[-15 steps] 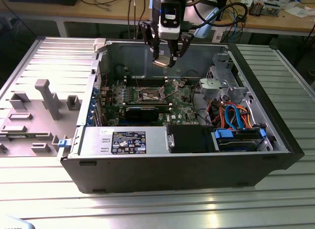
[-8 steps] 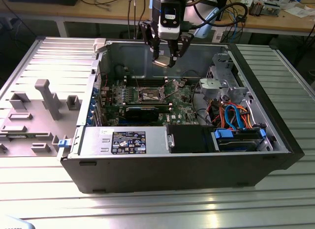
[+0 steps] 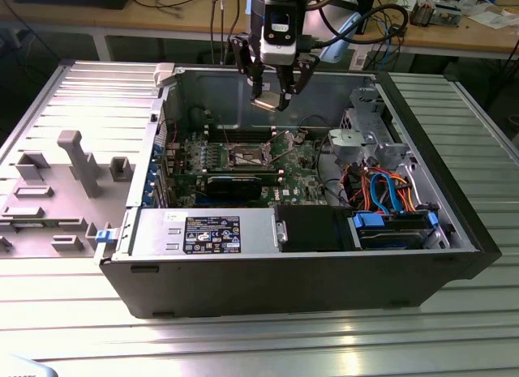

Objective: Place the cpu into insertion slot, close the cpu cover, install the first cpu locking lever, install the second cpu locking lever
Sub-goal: 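Place the cpu into insertion slot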

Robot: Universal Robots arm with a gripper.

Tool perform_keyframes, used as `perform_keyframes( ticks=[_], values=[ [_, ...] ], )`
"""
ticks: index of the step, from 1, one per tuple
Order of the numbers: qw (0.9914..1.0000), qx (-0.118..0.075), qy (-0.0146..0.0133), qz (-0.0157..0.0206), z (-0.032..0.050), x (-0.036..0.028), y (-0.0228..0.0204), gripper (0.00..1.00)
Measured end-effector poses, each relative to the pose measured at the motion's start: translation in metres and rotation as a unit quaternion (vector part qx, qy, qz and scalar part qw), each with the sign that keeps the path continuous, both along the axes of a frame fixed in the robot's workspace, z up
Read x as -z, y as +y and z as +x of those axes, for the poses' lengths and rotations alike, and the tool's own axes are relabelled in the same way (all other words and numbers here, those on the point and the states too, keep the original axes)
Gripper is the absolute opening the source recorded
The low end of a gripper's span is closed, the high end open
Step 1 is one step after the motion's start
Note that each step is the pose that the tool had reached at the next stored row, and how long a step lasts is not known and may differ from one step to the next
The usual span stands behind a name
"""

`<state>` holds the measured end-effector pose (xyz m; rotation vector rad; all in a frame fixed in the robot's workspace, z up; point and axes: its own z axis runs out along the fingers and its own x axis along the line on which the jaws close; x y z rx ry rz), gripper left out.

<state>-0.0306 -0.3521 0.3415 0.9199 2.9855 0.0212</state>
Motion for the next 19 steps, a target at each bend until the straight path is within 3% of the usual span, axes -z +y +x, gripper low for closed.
perform_keyframes(
  ticks=[19],
  values=[
    [0.99994,0.011,0.0,-0.0001,0.0,0.0,0.0,0.55]
  ],
)
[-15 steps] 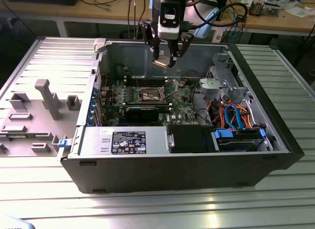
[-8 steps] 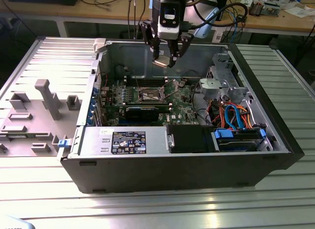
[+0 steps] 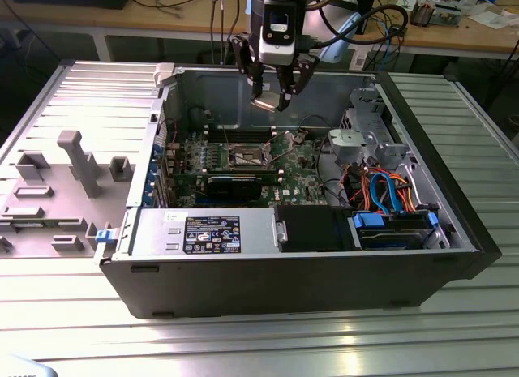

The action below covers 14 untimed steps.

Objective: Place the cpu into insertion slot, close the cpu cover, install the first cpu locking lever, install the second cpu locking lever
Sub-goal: 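Place the cpu into insertion slot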

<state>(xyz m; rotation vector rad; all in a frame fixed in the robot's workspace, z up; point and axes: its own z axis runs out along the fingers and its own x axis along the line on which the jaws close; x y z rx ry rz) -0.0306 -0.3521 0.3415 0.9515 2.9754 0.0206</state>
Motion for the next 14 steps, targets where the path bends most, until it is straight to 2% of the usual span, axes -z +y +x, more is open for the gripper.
perform_keyframes(
  ticks=[14],
  values=[
    [0.99997,0.008,0.0,0.0,0.0,0.0,0.0,0.55]
  ],
)
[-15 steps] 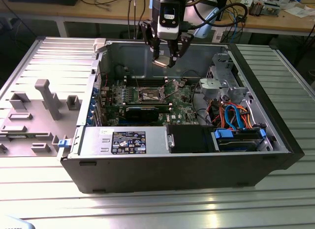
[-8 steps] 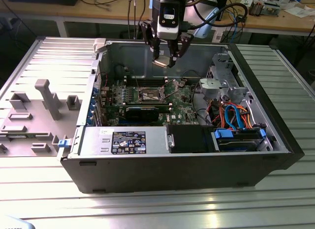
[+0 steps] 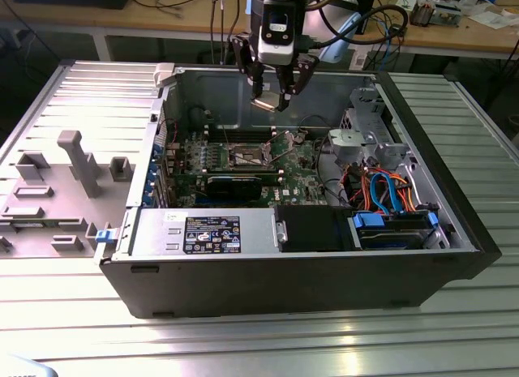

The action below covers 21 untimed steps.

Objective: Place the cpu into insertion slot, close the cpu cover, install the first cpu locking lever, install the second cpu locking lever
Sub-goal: 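Place the cpu into insertion slot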

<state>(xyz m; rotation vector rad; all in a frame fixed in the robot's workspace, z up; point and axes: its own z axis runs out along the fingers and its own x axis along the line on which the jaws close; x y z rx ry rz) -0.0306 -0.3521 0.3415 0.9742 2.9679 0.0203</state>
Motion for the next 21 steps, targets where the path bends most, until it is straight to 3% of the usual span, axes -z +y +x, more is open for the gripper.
perform_keyframes(
  ticks=[21],
  values=[
    [0.99996,0.009,0.0,0.0,0.0,0.0,0.0,0.55]
  ],
)
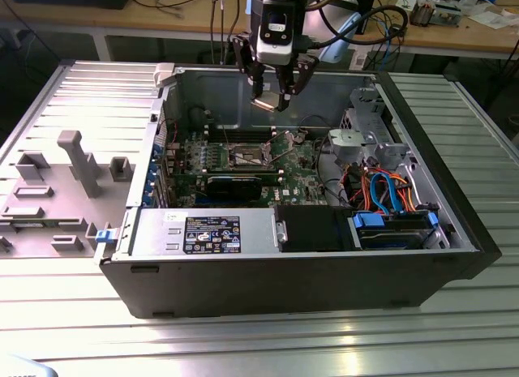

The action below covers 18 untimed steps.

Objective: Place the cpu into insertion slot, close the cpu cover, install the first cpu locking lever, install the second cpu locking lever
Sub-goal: 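Place the cpu into insertion slot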

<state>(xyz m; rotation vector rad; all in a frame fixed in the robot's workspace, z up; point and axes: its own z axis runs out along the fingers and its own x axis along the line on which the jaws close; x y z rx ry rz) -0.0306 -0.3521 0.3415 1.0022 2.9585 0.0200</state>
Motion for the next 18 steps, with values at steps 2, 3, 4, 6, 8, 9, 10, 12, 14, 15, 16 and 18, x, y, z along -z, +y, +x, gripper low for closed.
perform_keyframes(
  ticks=[2,3,4,6,8,9,10,12,14,15,16,18],
  values=[
    [1.0,0.001,0.0,0.0,0.0,0.0,0.0,0.55],
    [1.0,0.001,0.0,0.0,0.0,0.0,0.0,0.55],
    [1.0,0.002,0.0,0.0,0.0,0.0,0.0,0.55],
    [1.0,0.003,0.0,0.0,0.0,0.0,0.0,0.55],
    [0.99999,0.004,0.0,0.0,0.0,0.0,0.0,0.55],
    [0.99999,0.004,0.0,0.0,0.0,0.0,0.0,0.55],
    [0.99999,0.005,0.0,0.0,0.0,0.0,0.0,0.55],
    [0.99998,0.006,0.0,0.0,0.0,0.0,0.0,0.55],
    [0.99998,0.006,0.0,0.0,0.0,0.0,0.0,0.55],
    [0.99997,0.007,0.0,0.0,0.0,0.0,0.0,0.55],
    [0.99997,0.008,0.0,0.0,0.0,0.0,0.0,0.55],
    [0.99996,0.009,0.0,0.0,0.0,0.0,0.0,0.55]
  ],
)
